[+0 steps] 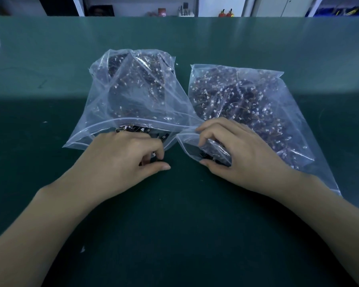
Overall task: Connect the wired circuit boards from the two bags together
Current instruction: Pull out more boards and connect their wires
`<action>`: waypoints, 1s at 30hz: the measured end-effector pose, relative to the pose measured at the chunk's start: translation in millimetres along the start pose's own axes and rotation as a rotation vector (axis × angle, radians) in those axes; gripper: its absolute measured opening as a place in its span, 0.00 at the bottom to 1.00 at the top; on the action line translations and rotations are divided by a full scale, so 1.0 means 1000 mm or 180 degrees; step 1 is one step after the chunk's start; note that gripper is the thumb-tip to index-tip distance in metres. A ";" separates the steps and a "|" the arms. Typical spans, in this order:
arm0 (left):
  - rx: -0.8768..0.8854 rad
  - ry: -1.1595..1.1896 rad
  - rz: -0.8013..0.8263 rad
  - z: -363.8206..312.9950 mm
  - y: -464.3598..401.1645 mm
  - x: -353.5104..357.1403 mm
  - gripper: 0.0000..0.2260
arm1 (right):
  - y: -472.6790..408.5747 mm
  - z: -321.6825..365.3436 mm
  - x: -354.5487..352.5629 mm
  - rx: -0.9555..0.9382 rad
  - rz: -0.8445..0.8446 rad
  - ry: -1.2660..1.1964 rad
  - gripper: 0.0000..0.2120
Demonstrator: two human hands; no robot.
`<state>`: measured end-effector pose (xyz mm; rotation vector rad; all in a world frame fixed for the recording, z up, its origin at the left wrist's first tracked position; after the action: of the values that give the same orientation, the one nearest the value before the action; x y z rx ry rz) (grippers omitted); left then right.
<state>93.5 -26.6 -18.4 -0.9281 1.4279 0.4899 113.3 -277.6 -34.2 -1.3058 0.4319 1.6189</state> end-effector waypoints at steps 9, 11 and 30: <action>0.0184 0.0208 -0.0080 -0.006 0.000 0.006 0.11 | 0.004 0.001 -0.007 -0.0008 -0.0531 -0.0185 0.17; 0.0310 0.0272 -0.0128 -0.010 0.000 0.006 0.11 | 0.004 0.004 -0.007 -0.0080 -0.0674 -0.0179 0.17; 0.0647 0.1354 -0.1332 -0.023 -0.004 0.013 0.06 | 0.009 0.018 -0.007 -0.0381 -0.0697 -0.0605 0.10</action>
<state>83.9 -50.3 -27.2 -1.1707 1.5672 -0.1745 95.8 -271.3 -24.2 -1.2268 0.0740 1.5837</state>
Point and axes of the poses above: each hand's wrist, its own y-axis away from the middle knuckle, its own x-axis out of the palm, z = x × y, the point moved 3 cm from there along -y, towards the middle knuckle, and after that the axes turned 10 degrees about x, right-handed, at the moved point
